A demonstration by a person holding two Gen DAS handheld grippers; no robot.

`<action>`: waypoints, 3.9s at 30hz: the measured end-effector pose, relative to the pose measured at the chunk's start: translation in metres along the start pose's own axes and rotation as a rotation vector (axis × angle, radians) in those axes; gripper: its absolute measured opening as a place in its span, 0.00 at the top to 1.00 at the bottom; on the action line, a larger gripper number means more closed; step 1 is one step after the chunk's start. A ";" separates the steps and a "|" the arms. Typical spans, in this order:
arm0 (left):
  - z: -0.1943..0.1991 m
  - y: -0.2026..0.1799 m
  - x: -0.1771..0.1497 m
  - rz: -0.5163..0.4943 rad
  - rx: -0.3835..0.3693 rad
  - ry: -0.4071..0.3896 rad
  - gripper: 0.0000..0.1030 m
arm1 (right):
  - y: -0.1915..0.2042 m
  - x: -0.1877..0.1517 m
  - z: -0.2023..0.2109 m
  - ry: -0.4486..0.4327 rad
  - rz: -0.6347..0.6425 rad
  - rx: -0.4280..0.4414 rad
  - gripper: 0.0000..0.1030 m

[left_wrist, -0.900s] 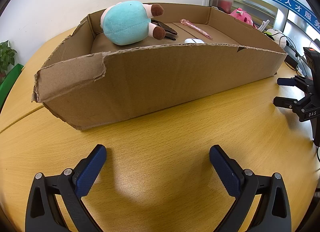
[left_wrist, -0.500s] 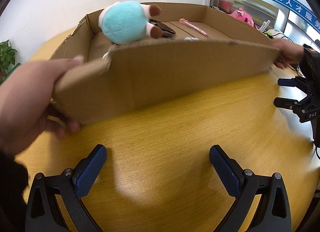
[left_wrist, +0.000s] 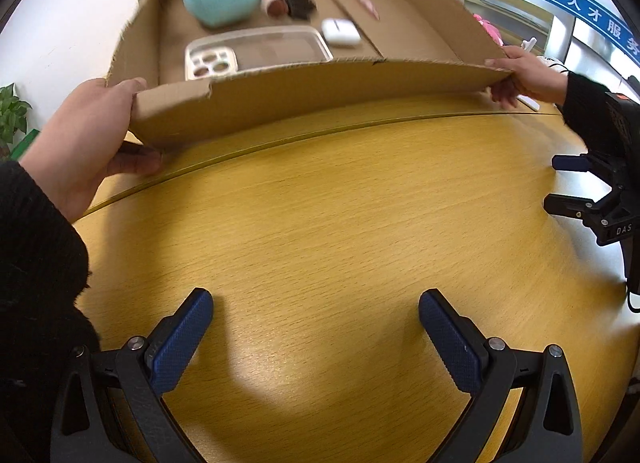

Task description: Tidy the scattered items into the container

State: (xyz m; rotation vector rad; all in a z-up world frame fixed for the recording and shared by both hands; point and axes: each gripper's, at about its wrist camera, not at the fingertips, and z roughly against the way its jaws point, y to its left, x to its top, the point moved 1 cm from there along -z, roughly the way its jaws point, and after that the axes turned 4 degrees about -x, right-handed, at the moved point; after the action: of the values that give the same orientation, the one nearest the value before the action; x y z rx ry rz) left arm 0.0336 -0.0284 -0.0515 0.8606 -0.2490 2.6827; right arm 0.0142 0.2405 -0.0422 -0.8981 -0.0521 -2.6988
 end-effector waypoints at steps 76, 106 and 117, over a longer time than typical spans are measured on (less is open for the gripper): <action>0.001 -0.004 -0.002 0.010 0.006 -0.003 0.00 | 0.012 -0.009 0.002 0.000 0.035 0.026 0.00; 0.002 -0.003 -0.003 0.013 0.008 -0.003 0.00 | 0.013 -0.009 0.002 0.000 0.035 0.025 0.00; 0.003 -0.002 -0.004 0.013 0.008 -0.003 0.00 | 0.014 -0.009 0.002 0.000 0.035 0.025 0.00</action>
State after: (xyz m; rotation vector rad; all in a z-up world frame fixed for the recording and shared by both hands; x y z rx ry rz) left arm 0.0389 -0.0285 -0.0518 0.8687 -0.2455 2.6967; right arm 0.0261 0.2302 -0.0465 -0.8827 -0.0695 -2.6598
